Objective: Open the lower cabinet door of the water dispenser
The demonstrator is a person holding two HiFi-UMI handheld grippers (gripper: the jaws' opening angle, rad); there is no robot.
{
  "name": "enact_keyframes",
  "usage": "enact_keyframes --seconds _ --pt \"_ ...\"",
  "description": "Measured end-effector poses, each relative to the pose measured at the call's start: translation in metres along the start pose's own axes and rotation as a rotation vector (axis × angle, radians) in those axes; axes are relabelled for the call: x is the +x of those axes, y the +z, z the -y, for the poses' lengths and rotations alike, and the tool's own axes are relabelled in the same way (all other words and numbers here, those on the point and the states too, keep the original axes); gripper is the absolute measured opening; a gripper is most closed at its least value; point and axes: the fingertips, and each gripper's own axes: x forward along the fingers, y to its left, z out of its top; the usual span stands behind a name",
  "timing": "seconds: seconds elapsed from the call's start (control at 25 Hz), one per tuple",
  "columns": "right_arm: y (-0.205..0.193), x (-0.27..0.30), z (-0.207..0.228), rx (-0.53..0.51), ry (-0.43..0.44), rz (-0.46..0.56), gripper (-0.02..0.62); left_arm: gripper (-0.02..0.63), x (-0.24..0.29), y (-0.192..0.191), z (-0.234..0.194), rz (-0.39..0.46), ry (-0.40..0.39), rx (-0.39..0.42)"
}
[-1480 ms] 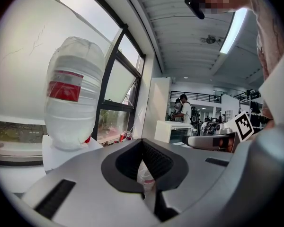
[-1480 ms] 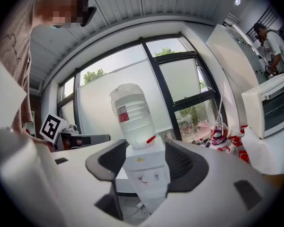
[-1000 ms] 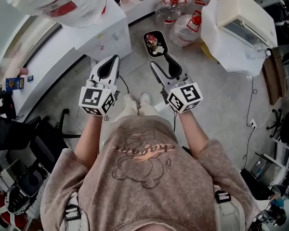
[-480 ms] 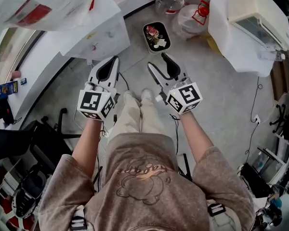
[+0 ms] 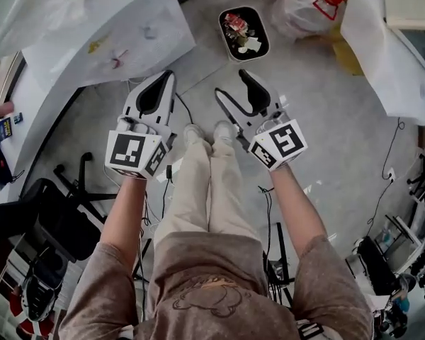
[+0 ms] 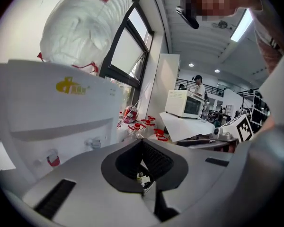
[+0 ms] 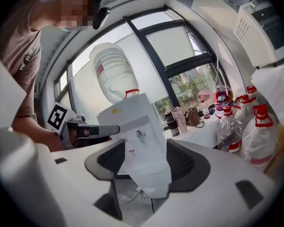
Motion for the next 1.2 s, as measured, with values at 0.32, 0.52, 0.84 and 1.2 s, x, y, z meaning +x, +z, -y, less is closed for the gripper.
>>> enact_keyframes --seconds 0.32,0.52,0.84,1.2 --pt "-0.070 0.042 0.028 0.013 0.052 -0.054 0.280 0.012 0.014 -0.048 -0.016 -0.019 -0.001 -0.011" --pt "-0.107 0.088 0.057 -0.028 0.061 -0.105 0.282 0.012 0.022 -0.065 -0.015 -0.041 -0.023 -0.013" --pt "-0.160 0.153 0.095 -0.083 0.100 -0.204 0.287 0.012 0.036 -0.087 -0.021 -0.048 -0.041 -0.002" --pt "-0.223 0.223 0.133 -0.178 0.119 -0.321 0.290 0.012 0.047 -0.126 -0.040 -0.095 -0.025 -0.017"
